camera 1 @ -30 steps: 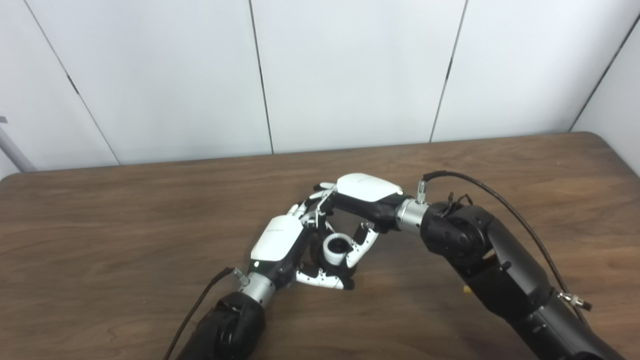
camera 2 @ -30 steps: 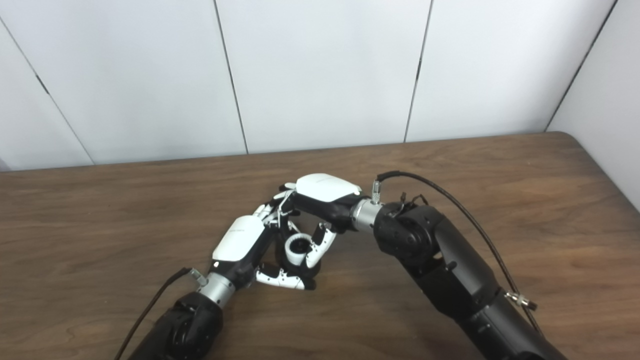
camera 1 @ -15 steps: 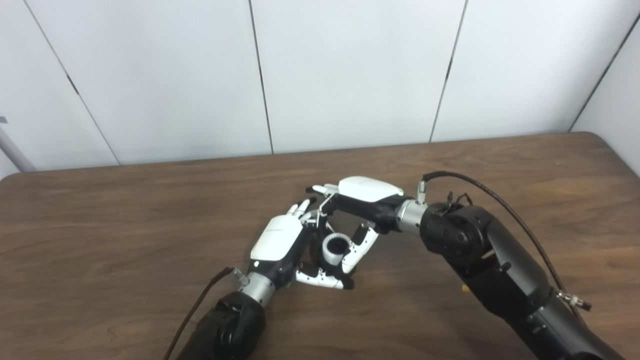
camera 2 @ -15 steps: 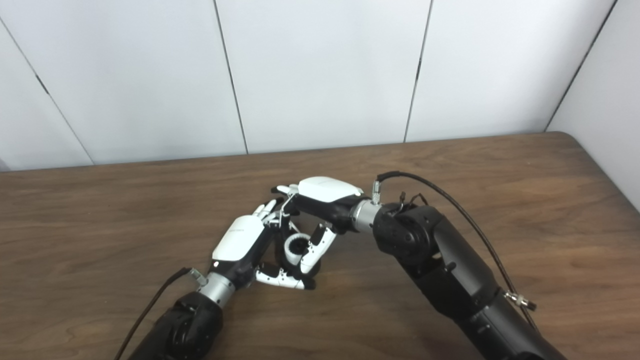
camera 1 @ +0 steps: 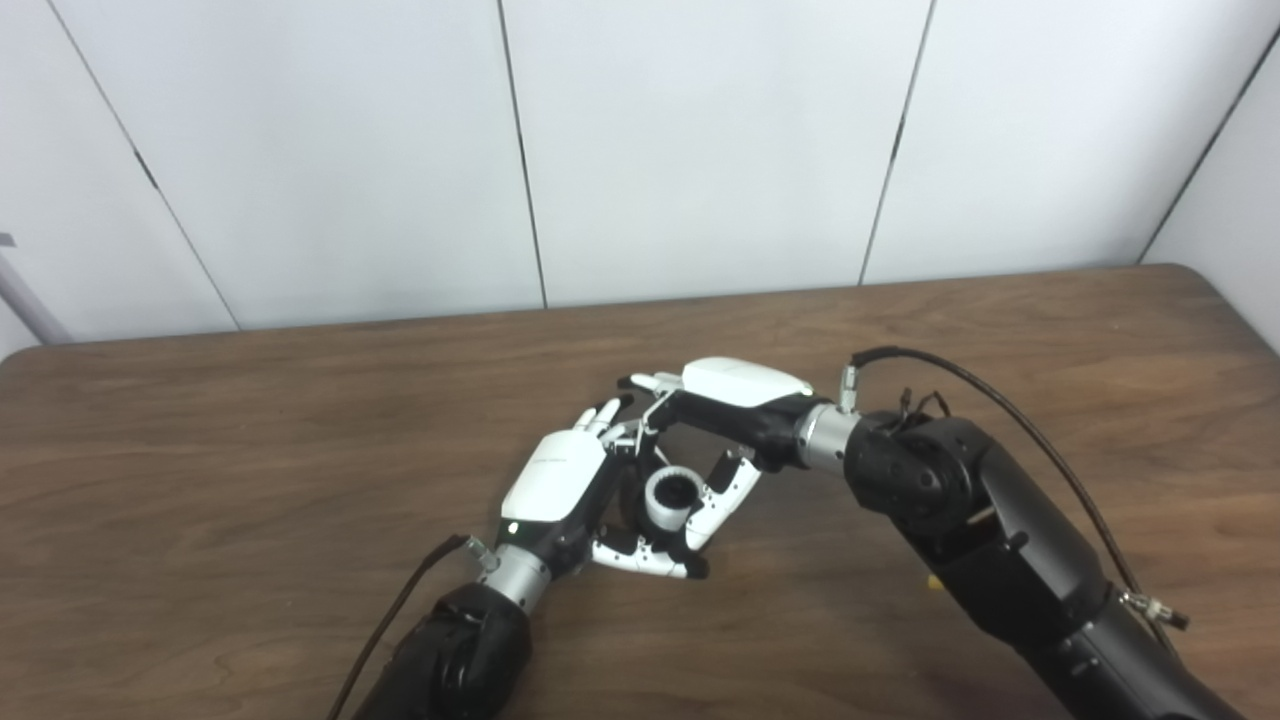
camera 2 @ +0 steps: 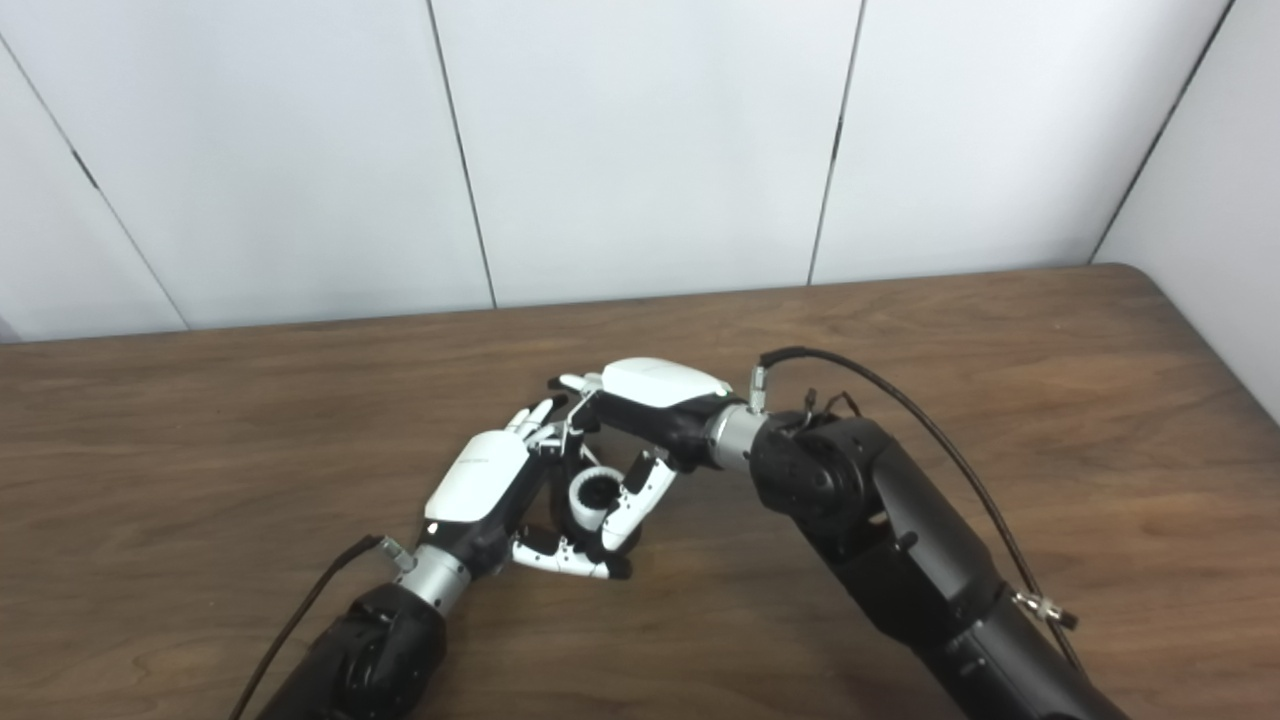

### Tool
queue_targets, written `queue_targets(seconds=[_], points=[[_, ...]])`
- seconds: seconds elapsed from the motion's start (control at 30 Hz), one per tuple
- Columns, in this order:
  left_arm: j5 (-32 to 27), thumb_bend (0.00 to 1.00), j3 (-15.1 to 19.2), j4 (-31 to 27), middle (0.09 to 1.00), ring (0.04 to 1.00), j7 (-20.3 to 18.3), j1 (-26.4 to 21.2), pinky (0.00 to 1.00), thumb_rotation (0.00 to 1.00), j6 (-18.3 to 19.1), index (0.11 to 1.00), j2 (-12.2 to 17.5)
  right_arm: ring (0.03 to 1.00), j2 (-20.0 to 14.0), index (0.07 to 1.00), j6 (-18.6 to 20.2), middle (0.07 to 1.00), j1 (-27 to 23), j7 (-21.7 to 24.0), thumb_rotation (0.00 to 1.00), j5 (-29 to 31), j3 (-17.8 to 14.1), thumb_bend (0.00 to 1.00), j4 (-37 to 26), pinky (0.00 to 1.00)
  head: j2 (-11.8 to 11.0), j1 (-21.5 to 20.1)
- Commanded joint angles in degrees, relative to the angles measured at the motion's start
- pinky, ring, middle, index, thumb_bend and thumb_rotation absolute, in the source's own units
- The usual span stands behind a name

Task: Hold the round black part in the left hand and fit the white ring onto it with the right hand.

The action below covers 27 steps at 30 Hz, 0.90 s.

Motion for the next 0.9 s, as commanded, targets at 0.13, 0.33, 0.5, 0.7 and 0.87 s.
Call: queue_targets(seconds=[0.13, 0.33, 0.5, 0.7, 0.87], points=[[2.36, 0.52, -1.09, 5.06, 0.860, 1.000, 1.95, 2.09, 1.00, 0.05, 0.43, 0.479, 0.56, 1.000, 1.49, 1.000, -4.84, 1.000, 4.12, -13.03, 0.46, 0.09, -5.04, 1.00, -1.92, 1.00, -0.77, 0.05], [2.23, 0.52, -1.35, 6.74, 0.861, 1.000, 2.08, 1.83, 1.00, 0.05, 0.38, 0.479, 0.37, 1.000, 3.02, 1.000, -6.53, 1.000, 8.84, -16.85, 0.54, 5.74, -8.82, 1.00, -2.61, 1.00, -1.64, 0.11], [2.14, 0.52, -1.36, 7.79, 0.861, 1.000, 2.33, 1.54, 1.00, 0.05, 0.58, 0.479, 0.16, 1.000, 3.50, 1.000, -7.56, 1.000, 11.20, -18.19, 0.63, 9.11, -10.31, 1.00, -2.42, 1.00, -2.05, 0.18], [2.01, 0.52, -1.47, 9.33, 0.860, 1.000, 3.34, 0.88, 1.00, 0.05, 0.09, 0.479, -0.04, 1.000, 2.55, 1.000, -8.06, 1.000, 13.33, -19.22, 0.64, 11.18, -12.12, 1.00, -2.77, 1.00, -2.77, 0.49], [1.65, 0.52, -1.28, 11.95, 0.864, 1.000, 4.27, -0.16, 1.00, 0.05, -0.37, 0.478, -0.28, 1.000, 0.99, 1.000, -7.46, 1.000, 18.13, -20.06, 0.62, 14.45, -16.74, 1.00, -4.75, 0.99, -3.68, 0.60]])
